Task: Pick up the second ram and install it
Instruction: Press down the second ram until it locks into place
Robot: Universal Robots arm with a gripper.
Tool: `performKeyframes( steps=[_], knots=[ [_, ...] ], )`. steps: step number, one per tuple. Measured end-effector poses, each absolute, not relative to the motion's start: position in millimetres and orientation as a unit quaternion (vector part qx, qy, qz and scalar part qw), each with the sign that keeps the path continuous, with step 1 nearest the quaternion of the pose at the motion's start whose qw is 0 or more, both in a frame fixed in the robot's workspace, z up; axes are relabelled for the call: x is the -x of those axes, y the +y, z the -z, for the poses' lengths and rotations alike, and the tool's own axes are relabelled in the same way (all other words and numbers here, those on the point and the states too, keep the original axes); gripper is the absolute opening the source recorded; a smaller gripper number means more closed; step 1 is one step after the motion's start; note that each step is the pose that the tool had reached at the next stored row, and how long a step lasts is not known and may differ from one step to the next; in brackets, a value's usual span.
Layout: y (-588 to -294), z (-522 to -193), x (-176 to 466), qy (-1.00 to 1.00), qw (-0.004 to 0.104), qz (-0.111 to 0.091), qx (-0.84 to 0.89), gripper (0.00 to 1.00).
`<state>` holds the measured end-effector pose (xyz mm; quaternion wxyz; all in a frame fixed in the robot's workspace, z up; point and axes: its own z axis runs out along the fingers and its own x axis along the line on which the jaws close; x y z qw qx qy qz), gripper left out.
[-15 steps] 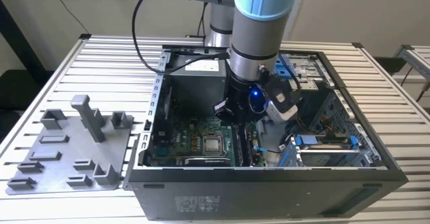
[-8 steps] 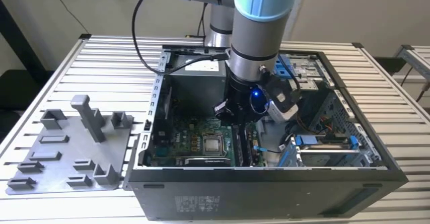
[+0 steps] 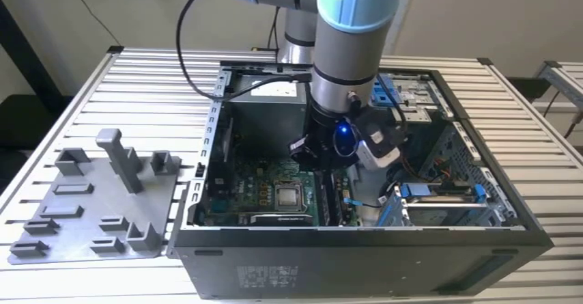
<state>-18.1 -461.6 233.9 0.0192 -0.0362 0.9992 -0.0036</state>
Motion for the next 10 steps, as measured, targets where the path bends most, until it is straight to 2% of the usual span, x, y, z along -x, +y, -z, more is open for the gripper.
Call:
performKeyframes(
  steps=[10],
  knots=[
    [-461.5, -233.0, 18.1, 0.999, 0.019, 0.004, 0.035, 0.11]
  ],
)
